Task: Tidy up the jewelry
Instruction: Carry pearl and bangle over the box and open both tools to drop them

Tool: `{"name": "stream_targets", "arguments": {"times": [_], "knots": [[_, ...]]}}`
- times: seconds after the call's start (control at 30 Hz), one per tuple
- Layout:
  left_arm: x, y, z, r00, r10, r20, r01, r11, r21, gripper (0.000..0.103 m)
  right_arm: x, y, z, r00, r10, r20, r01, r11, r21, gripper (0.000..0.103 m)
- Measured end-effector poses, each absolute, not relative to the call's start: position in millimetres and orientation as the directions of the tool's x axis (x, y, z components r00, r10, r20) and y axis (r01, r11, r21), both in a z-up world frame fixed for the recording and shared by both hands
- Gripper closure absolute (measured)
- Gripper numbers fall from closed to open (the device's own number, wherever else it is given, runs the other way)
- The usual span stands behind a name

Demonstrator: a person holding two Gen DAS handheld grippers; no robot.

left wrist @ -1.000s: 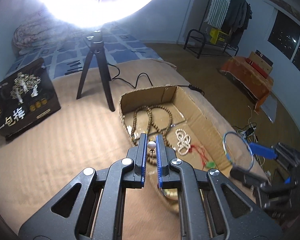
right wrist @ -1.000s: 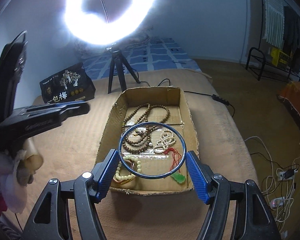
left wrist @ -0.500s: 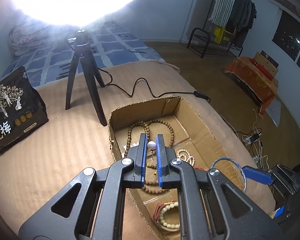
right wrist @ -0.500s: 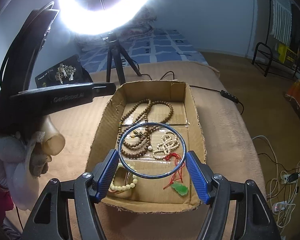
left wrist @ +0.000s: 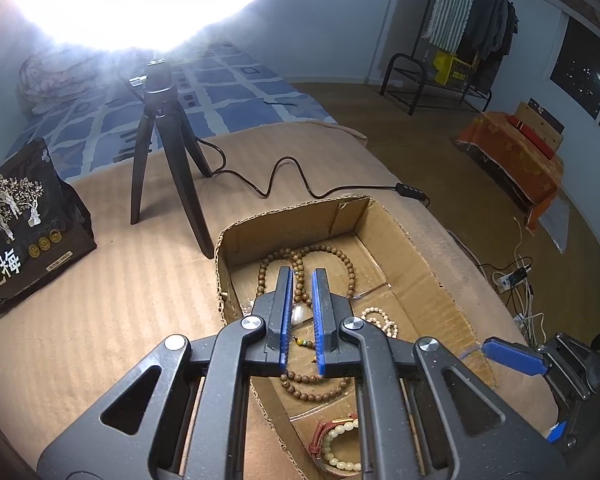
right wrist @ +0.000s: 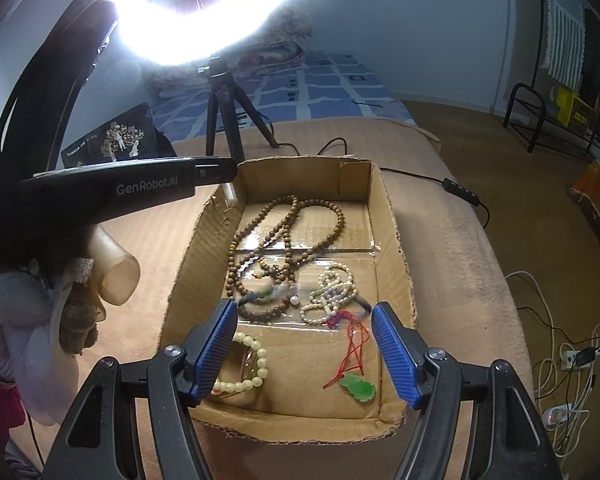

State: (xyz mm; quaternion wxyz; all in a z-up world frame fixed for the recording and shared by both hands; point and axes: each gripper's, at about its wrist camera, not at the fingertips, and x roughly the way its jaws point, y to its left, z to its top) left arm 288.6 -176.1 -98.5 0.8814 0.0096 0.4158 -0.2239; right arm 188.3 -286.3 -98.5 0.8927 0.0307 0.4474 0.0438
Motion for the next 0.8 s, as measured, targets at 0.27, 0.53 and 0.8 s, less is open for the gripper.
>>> {"name": "stream_targets", "arguments": {"times": [0.27,0.53,0.8], "knots": [[286.4,-177.3,-96.1,0.579,-0.366,-0.728,0.389,0.909,-0.148,0.05,189.4,-292.3,-103.1,0.591,0.083,-0.803,-0.023,0.996,0.086,0.013],[281.7,-175.4,-93.7,0.581,-0.362,-0.729,0.386,0.911,-0.145,0.049,185.4,-293.4,-100.7,0.599,0.049,-0.799,-0.002,0.998,0.059,0.008],[269.5,-174.0,-83.2,0.595,-0.36,-0.719,0.391,0.911,-0.133,0.049,176.0,-291.9,-88.2,0.62,0.035,-0.784,-0.002,0.999,0.044,0.008]]}}
